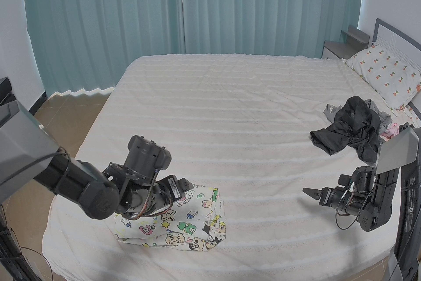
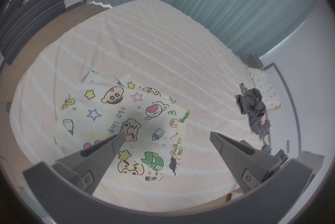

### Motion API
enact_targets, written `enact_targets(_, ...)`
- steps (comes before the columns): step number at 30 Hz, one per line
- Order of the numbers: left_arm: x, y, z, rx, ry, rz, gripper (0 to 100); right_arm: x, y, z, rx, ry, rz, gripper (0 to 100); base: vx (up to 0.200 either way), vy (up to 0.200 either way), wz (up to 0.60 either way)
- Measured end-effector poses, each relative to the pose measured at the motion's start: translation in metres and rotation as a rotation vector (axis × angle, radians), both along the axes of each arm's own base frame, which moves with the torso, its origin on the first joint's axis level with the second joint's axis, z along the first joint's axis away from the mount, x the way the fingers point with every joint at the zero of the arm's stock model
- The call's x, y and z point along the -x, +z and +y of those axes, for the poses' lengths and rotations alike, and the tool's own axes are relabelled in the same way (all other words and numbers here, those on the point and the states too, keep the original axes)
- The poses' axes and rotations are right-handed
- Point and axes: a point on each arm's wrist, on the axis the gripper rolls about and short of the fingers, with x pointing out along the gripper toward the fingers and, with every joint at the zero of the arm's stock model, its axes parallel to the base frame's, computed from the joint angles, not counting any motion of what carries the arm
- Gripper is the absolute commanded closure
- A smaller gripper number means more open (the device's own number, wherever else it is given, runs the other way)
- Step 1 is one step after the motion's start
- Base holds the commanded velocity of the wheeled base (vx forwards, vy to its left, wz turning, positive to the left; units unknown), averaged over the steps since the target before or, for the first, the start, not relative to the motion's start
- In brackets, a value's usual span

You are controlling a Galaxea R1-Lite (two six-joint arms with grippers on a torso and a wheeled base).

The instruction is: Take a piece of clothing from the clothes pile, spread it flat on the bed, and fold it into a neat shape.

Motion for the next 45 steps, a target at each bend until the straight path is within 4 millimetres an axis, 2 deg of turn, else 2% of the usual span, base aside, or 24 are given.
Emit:
enact_targets(5, 0.009, -0.002, 0.015, 0.136, 0.025, -0.061, 0, 0.002, 0.000, 0.005, -0.003, 0.016, 0.008, 0, -0.040, 0.000, 0.00)
enact_targets(11, 0.017, -0.016, 0.040, 0.249, 0.001, 0.000, 0, 0.004, 0.001, 0.009, -0.007, 0.027, 0.012, 0, 0.000, 0.000, 0.00)
enact_targets(19, 0.016, -0.022, 0.059, 0.286, 0.035, -0.004, 0, 0.004, 0.000, 0.012, -0.008, 0.038, 0.016, 0, 0.000, 0.000, 0.00)
enact_targets(27, 0.010, -0.025, 0.084, 0.348, 0.063, -0.028, 0, 0.006, 0.000, 0.015, -0.010, 0.046, 0.021, 0, 0.000, 0.200, 0.00)
enact_targets(38, 0.002, -0.036, 0.096, 0.346, 0.110, -0.033, 0, 0.007, 0.001, 0.022, -0.035, 0.057, 0.032, 0, 0.000, 0.200, 0.00)
enact_targets(45, 0.000, -0.040, 0.100, 0.344, 0.128, -0.026, 0, 0.004, 0.004, 0.044, -0.129, 0.073, 0.052, 0, 0.000, 0.200, 0.00)
